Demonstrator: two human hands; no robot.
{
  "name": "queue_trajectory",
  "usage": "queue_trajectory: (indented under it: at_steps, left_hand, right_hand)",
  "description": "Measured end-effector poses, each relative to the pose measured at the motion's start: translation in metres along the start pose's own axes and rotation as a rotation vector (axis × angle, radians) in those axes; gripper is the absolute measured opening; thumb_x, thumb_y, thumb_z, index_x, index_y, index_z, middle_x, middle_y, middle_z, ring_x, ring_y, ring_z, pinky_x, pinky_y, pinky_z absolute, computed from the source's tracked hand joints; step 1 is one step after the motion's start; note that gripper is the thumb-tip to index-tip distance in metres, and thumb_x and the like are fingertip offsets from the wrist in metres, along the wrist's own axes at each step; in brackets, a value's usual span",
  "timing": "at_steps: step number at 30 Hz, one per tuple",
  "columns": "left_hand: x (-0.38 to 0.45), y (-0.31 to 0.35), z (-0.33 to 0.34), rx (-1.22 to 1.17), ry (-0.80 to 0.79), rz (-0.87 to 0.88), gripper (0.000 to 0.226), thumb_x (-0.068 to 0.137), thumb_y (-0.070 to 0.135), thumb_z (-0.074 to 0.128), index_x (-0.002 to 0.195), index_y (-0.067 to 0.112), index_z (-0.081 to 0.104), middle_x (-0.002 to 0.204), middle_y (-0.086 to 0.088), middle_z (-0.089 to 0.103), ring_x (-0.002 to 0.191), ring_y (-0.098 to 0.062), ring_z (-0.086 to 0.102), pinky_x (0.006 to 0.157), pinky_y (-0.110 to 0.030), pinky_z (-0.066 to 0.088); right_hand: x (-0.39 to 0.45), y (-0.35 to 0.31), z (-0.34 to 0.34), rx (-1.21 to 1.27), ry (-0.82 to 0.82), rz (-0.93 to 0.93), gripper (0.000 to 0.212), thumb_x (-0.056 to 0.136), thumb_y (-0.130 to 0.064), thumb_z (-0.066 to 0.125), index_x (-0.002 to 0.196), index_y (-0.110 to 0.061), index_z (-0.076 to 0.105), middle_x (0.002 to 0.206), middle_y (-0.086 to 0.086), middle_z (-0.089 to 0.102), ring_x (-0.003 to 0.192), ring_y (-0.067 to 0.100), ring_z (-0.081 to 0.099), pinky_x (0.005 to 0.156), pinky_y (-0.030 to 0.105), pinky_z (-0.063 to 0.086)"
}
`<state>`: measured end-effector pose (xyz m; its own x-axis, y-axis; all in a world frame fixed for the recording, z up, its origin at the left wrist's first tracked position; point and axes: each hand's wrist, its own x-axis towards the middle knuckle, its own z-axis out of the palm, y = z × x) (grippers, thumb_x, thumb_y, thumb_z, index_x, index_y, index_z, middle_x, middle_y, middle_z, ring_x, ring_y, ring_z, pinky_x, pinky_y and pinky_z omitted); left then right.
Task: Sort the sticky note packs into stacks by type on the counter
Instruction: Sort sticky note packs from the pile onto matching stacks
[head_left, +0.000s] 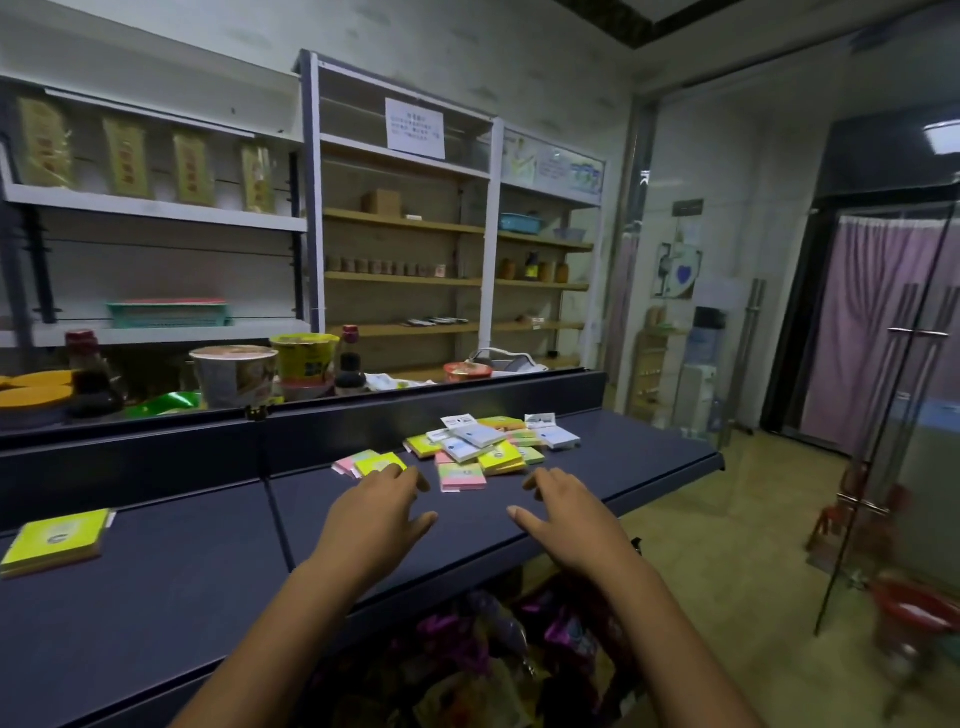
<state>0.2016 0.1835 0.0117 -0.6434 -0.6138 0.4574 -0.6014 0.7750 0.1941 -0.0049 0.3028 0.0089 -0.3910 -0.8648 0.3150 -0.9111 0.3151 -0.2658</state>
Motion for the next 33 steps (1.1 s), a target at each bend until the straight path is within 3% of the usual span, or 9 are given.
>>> queue_trajectory:
  at_steps: [22, 33]
  left_hand:
    - [0.153, -0.007, 0.109, -0.039, -0.017, -0.049, 0.035, 0.093, 0.05, 0.054, 0.123, 0.032, 0.051, 0.123, 0.013, 0.056, 0.113, -0.013, 0.054, 0.08, -0.032, 0.051]
    - [0.207, 0.007, 0.147, 0.003, 0.03, -0.226, 0.036, 0.091, 0.051, 0.056, 0.123, 0.033, 0.052, 0.119, 0.014, 0.057, 0.114, -0.012, 0.054, 0.08, -0.032, 0.05]
  right_hand:
    - [0.148, 0.097, 0.039, -0.01, -0.003, -0.003, 0.042, 0.094, -0.054, 0.053, 0.123, -0.024, 0.052, 0.127, -0.003, 0.055, 0.119, 0.017, 0.05, 0.095, 0.039, 0.048]
    - [0.231, 0.148, 0.061, 0.066, -0.024, -0.168, 0.038, 0.094, -0.052, 0.053, 0.121, -0.025, 0.052, 0.126, -0.006, 0.056, 0.118, 0.015, 0.052, 0.093, 0.036, 0.047]
